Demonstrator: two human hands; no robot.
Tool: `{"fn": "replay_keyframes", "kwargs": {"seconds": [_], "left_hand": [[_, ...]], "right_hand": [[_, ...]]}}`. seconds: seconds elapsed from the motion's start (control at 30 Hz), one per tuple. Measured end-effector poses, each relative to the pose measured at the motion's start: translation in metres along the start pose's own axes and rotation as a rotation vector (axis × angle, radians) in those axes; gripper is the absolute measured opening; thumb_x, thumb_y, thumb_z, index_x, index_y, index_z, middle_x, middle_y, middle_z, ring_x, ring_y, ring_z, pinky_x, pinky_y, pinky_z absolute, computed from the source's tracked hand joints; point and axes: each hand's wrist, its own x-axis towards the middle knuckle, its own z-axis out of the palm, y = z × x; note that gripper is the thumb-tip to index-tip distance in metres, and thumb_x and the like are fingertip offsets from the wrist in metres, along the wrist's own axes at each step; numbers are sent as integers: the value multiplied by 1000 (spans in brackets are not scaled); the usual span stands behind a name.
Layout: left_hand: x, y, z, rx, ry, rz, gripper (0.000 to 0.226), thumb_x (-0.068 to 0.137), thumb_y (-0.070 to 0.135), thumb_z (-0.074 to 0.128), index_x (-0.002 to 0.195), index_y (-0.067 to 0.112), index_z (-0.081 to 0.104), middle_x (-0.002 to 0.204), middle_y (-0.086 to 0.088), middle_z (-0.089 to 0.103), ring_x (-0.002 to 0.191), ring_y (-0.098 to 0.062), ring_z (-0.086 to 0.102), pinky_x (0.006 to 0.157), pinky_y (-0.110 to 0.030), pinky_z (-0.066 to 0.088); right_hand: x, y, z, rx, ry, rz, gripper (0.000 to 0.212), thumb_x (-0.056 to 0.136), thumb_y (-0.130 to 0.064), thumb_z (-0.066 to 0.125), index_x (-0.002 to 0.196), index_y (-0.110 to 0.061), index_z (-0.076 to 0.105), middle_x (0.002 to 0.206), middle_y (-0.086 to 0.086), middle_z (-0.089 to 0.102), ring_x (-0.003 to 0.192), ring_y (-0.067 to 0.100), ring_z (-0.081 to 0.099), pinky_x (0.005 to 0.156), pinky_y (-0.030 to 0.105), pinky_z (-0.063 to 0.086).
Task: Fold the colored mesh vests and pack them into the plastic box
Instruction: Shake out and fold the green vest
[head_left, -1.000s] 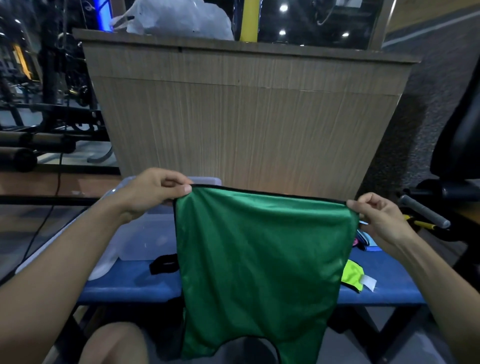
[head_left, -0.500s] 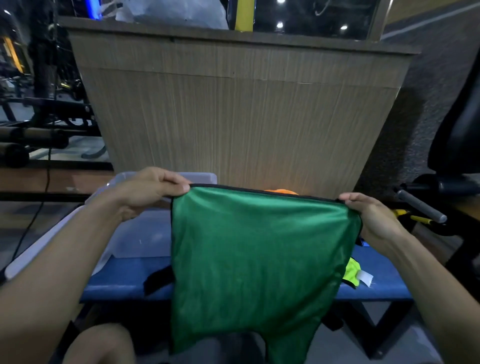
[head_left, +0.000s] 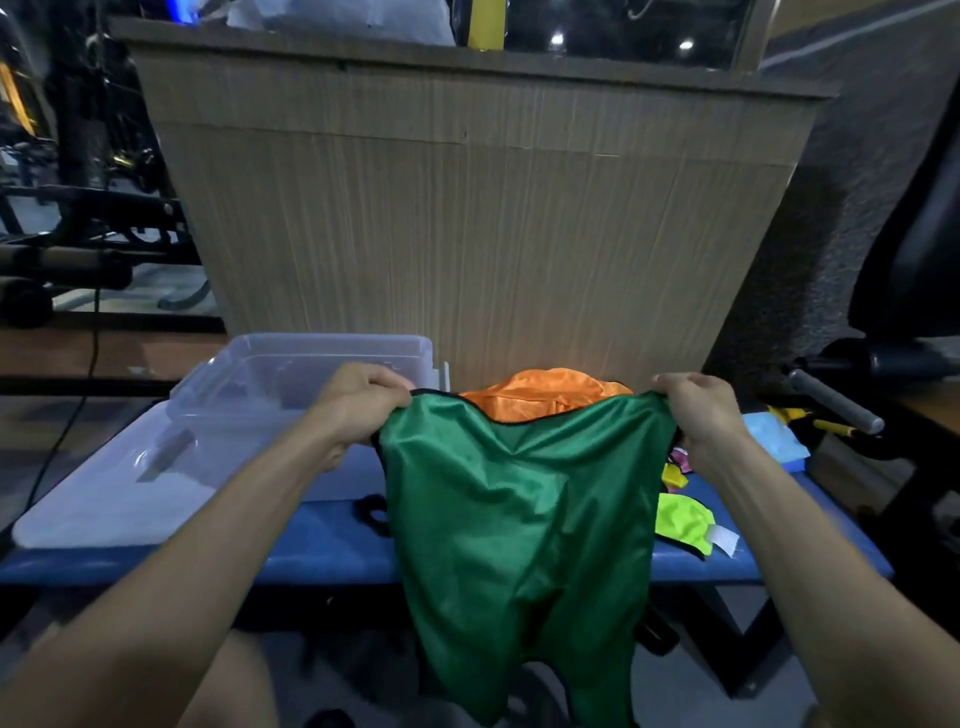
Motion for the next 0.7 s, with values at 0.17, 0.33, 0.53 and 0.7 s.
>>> {"fn": "replay_keyframes", "kwargs": {"seconds": [0.17,0.33,0.53,0.7], "left_hand": [[-48,22,45,-236,-331,40,14,92,1,65,94,14,65,73,1,66,56,-7,61,50,-27,53],[-49,23,46,-279,-331,36,9,94,4,68,95,12,63,82,-6,67,59,-10,68,54,-29,57],[-47,18,41,-309,-304,17,7,91,12,75,95,10,69,83,-8,73,63,-14,71,60,-30,60],[-50,20,41,-380,-300,-1,13,98,2,61,101,4,73,82,-9,76,64,-15,74,59,-27,60]], "right_hand": [[-82,4,57,-220,-307,-371,12,87,-9,69,83,-20,67,66,-3,67,52,8,49,52,24,38],[-110,-5,61,-337,-338,-590,14,86,-25,76,88,-27,63,68,-8,71,51,10,56,61,30,43],[-121,-6,63,-538,-328,-708,10,85,-21,75,92,-21,69,75,-11,74,69,9,70,73,40,58],[-129,2,68,-612,-334,-836,26,80,-25,79,104,-20,71,87,-8,76,81,9,72,76,33,58]]}}
